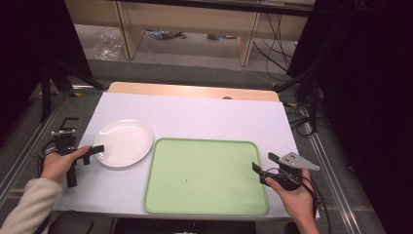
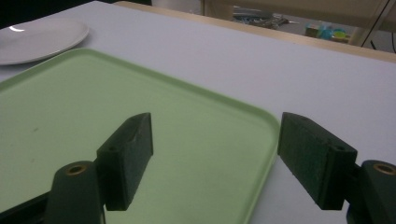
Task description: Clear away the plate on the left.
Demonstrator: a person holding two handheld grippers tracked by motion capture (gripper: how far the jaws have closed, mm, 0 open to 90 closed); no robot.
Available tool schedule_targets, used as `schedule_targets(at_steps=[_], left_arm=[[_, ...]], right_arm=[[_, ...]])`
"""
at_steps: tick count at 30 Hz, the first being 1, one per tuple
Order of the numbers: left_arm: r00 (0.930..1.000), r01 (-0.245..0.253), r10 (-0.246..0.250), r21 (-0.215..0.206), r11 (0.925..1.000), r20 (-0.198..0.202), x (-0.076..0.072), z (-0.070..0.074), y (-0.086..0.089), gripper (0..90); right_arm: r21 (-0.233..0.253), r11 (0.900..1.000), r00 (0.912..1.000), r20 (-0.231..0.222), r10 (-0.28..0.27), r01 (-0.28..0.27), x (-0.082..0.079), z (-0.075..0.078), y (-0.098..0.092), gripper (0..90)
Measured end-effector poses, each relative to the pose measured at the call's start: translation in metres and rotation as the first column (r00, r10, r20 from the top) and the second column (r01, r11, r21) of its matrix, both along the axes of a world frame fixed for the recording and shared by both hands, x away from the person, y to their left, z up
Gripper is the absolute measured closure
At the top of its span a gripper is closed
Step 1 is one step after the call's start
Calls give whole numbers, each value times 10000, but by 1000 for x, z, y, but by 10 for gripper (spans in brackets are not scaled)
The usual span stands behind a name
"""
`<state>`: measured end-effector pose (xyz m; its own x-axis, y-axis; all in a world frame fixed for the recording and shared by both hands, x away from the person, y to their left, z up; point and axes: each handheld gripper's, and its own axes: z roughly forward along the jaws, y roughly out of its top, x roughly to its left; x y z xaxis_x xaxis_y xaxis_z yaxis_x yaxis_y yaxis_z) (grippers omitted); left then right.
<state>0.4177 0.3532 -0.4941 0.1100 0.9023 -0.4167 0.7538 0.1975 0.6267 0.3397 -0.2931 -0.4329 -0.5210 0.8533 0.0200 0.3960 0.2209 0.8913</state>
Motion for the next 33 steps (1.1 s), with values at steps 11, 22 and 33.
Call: schedule_targets(at_steps=[11,22,33], left_arm=[[9973,-409,352,-901,9951,-637,5,0,3,543],[9837,-1124,878,-1550,9815,-1572,14,-1,12,728],[9779,-1280,769,-2657,9555,-1946,18,-5,20,782]], right_arm=[[-225,9997,9999,-116,6,-8,-1,1,1,275],[-255,9996,9999,-74,75,-77,0,1,0,275],[-275,9996,10000,-54,83,-84,0,0,0,276]])
